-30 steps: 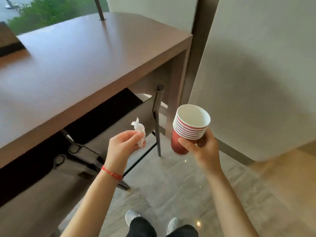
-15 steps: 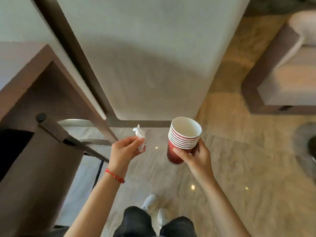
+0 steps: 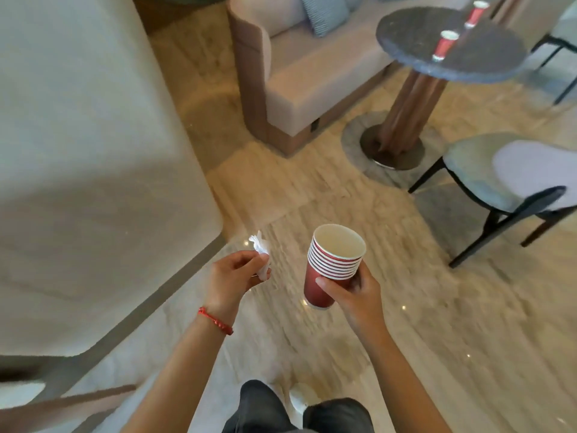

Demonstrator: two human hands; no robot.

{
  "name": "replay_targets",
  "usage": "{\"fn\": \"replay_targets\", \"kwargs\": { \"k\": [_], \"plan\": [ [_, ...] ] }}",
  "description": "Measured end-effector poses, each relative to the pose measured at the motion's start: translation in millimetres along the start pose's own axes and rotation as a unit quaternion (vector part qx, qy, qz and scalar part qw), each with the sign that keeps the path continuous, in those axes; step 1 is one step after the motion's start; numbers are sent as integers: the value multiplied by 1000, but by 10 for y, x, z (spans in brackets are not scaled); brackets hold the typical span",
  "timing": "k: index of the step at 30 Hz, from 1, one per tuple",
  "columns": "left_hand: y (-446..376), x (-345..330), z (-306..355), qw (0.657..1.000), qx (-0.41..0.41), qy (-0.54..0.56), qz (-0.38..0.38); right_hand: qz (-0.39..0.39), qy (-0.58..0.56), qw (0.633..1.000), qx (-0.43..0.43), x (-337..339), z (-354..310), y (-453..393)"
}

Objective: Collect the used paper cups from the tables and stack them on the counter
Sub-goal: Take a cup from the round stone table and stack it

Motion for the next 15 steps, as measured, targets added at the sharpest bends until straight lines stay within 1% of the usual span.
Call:
{"fn": "replay_targets", "kwargs": {
  "k": [4, 7, 11, 15],
  "plan": [
    [-143, -491, 24, 996, 14, -33, -82, 90, 24, 996, 6, 391, 19, 79],
    [-232, -809, 69, 991, 11, -53, -121, 130, 47, 990, 9, 602, 9, 82],
    [-395, -1158, 94, 987, 17, -67, -146, 167, 53, 985, 4, 841, 41, -29],
    [-611, -1479, 128, 985, 19, -76, -151, 180, 53, 982, 5, 1070, 91, -269]
  ]
}}
Point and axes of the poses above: each hand's wrist, its own y-axis away from the middle knuckle, its own x-axis out of the back of the hand, z = x × y, the point moved 7 cm from there along -y, towards the middle knuckle, and after that the axes turned 9 degrees about x, right-handed, at the moved point
